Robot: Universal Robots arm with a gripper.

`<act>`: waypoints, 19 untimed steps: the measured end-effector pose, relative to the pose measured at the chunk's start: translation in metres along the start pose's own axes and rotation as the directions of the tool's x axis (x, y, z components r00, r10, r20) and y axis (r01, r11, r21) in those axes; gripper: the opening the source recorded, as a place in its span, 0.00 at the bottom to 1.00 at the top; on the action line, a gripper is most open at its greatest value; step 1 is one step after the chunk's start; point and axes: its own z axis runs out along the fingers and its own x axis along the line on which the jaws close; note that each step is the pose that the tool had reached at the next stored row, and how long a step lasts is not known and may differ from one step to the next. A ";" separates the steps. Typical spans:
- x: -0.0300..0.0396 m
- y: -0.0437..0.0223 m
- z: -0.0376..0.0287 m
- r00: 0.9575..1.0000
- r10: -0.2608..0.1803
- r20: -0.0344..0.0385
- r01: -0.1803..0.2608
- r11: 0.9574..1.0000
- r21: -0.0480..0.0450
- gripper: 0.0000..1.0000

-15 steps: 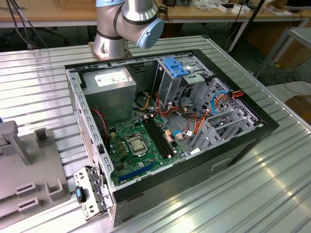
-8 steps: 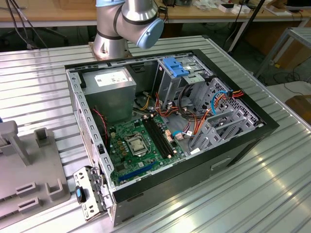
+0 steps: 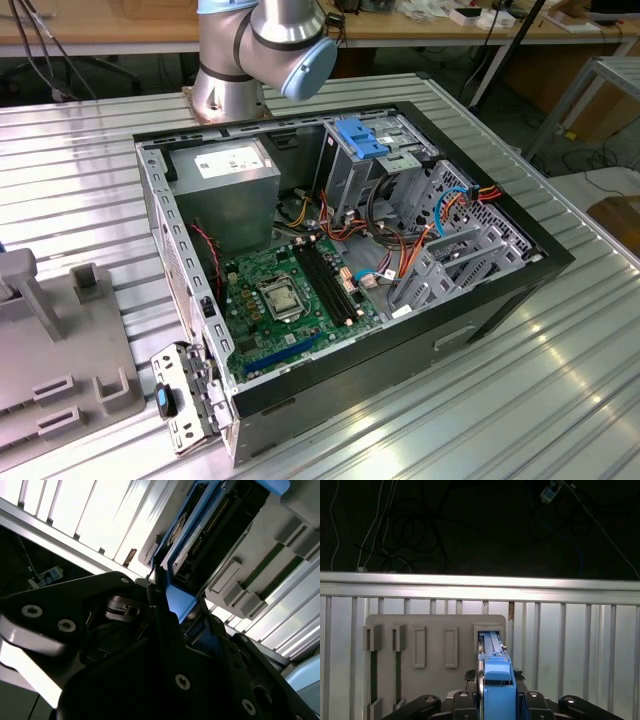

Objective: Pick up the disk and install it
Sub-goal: 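Pick up the disk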

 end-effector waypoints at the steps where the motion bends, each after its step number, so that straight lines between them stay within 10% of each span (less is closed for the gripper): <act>1: -0.0001 0.0000 -0.0041 1.000 0.000 0.000 0.000 1.000 0.000 0.37; 19: -0.0010 -0.0009 -0.0930 1.000 0.000 0.000 0.000 1.000 0.000 0.37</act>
